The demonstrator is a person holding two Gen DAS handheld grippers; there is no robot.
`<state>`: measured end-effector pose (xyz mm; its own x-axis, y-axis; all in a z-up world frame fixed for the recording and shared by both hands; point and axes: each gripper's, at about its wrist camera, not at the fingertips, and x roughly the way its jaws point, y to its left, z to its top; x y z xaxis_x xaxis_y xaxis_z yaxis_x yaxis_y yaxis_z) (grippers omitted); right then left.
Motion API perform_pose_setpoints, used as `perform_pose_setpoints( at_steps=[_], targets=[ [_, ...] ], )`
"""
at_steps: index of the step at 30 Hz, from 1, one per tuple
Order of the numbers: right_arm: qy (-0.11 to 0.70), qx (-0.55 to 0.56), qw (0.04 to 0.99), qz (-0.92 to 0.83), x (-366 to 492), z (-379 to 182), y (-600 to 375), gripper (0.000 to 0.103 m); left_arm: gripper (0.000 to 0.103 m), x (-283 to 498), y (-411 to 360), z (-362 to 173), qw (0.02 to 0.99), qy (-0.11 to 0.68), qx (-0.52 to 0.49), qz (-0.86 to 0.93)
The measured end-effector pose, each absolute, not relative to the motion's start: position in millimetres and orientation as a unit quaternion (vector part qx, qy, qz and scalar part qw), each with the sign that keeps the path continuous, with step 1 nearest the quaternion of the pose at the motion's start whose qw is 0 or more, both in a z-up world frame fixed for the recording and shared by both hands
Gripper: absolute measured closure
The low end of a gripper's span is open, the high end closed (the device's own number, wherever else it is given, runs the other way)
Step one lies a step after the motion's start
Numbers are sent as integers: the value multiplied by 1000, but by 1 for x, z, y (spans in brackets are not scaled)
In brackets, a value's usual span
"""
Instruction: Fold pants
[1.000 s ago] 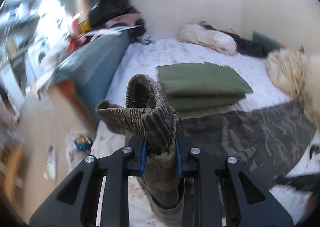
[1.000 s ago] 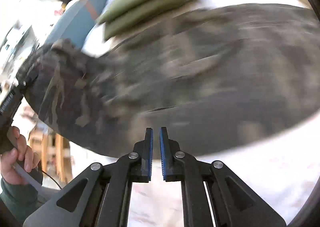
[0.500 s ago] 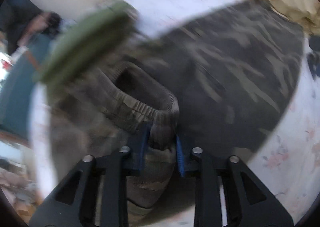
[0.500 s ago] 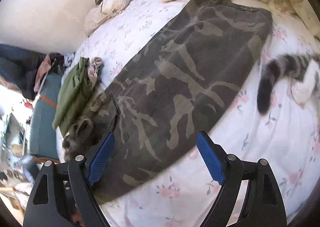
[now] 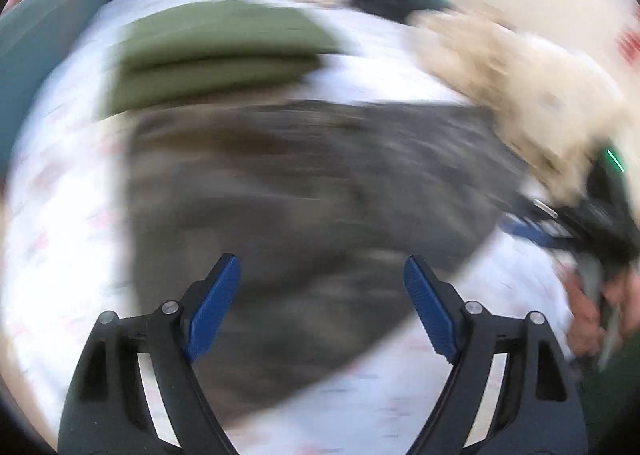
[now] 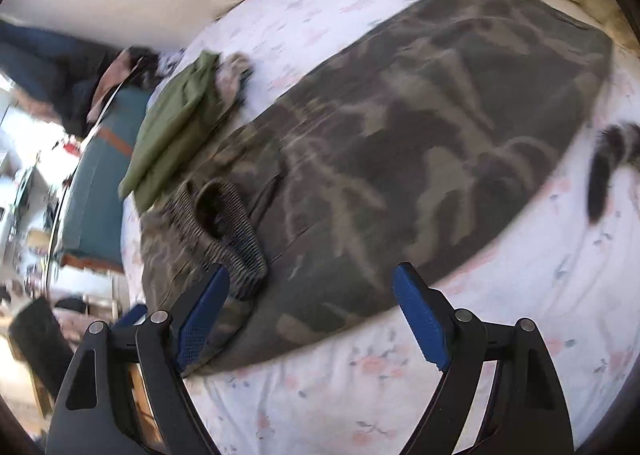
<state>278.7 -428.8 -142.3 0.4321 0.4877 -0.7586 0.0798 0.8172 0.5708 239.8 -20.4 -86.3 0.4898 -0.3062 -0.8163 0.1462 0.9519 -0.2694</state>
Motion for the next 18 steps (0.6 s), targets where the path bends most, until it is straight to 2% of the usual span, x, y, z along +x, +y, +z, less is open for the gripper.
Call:
perform_pose_setpoints(
  at_steps=[5, 7, 12, 18],
  targets=[
    [532, 390, 733, 167, 251, -181, -390, 16, 21, 276, 87, -99, 851, 498, -165, 15],
    [547, 435, 699, 151, 229, -207, -365, 16, 20, 291, 107, -109, 838, 513, -183, 39],
    [554, 496, 648, 166, 190, -252, -304, 10, 20, 320, 108, -131, 824, 529, -204, 17],
    [519, 485, 672, 212, 201, -254, -264, 10, 21, 350, 73, -150, 855, 505, -118, -3]
  ],
)
